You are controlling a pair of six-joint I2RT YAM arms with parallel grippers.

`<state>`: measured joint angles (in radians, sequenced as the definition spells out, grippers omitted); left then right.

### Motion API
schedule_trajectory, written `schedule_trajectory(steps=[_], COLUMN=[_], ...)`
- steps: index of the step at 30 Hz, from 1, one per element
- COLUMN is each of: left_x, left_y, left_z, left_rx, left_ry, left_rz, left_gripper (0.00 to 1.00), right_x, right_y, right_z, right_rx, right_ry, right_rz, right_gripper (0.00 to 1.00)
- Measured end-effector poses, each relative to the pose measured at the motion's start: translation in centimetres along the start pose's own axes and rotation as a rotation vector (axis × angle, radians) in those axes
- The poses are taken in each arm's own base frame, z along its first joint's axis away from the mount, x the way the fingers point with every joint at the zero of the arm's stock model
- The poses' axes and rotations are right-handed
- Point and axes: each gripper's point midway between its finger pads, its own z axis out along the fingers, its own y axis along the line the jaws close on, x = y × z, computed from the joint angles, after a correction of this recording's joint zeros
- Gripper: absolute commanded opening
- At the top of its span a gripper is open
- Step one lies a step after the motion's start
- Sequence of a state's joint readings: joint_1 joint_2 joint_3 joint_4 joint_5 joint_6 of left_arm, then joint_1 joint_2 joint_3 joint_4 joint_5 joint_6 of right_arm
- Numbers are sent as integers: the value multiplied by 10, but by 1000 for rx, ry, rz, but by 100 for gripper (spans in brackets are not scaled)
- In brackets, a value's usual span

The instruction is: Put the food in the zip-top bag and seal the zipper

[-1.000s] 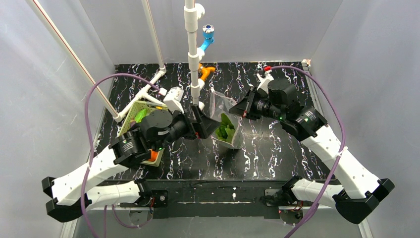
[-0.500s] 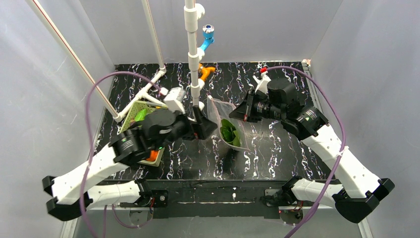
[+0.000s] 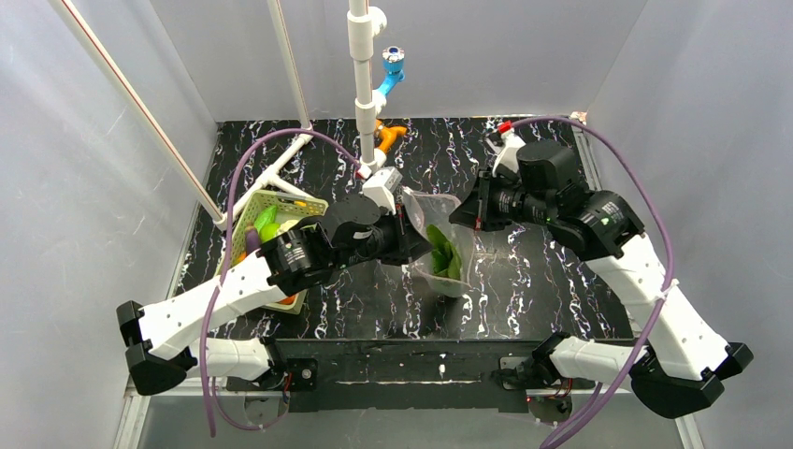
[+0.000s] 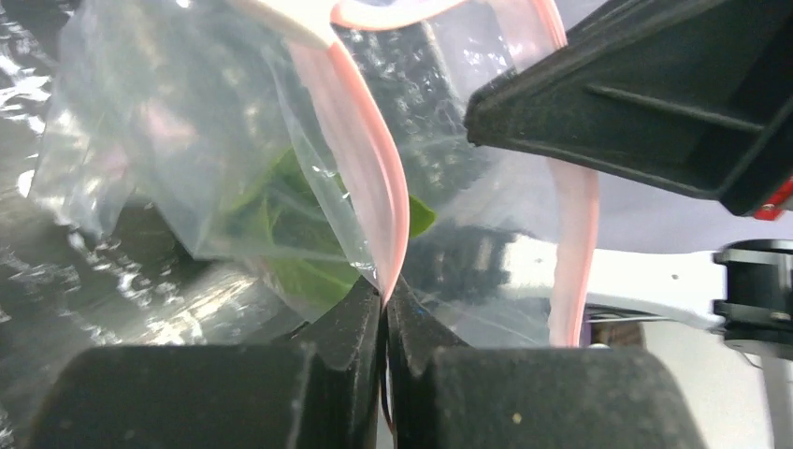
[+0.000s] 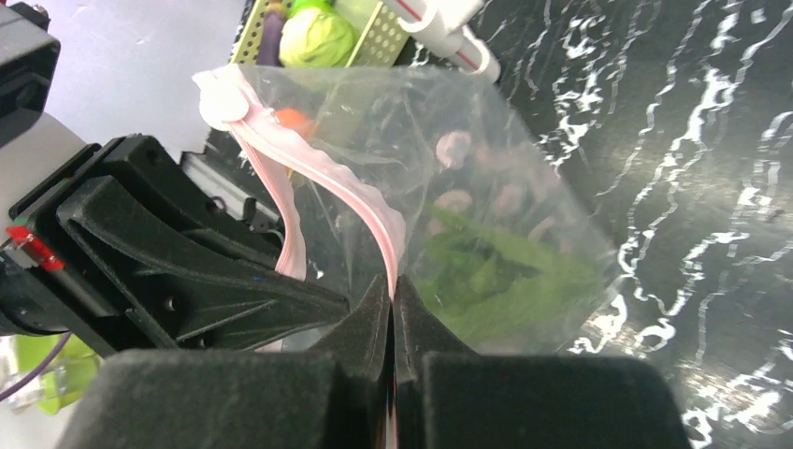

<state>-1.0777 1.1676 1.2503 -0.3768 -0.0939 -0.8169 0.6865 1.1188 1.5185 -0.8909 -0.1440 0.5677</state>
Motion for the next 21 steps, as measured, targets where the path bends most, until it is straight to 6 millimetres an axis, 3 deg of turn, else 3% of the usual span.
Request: schedule_trajectory(steps=[6,9,16,18,21], left_x=[-11,-9,25,25,11], left_y=[-37,-37,30,30,4], left_z=[3,6,15,13,11], left_rx=[139,147,-91,-101,-44], left_ry=[-27,-39,-30,-21,-12], left_rz=[-103,-183,-299,-299,-303], left_gripper=[0,0,0,0,0], right_x=[-28,-28,32,41,41], right_y=[-2,-4,-51,-58,-53], right_z=[-34,-33,52,72,74], right_rx=[93,103,177,199,188], right_ry=[-54,-49,207,269,287], right_rz=[-135,-171,-138,-135,-161], right_gripper=[1,1,1,1,7])
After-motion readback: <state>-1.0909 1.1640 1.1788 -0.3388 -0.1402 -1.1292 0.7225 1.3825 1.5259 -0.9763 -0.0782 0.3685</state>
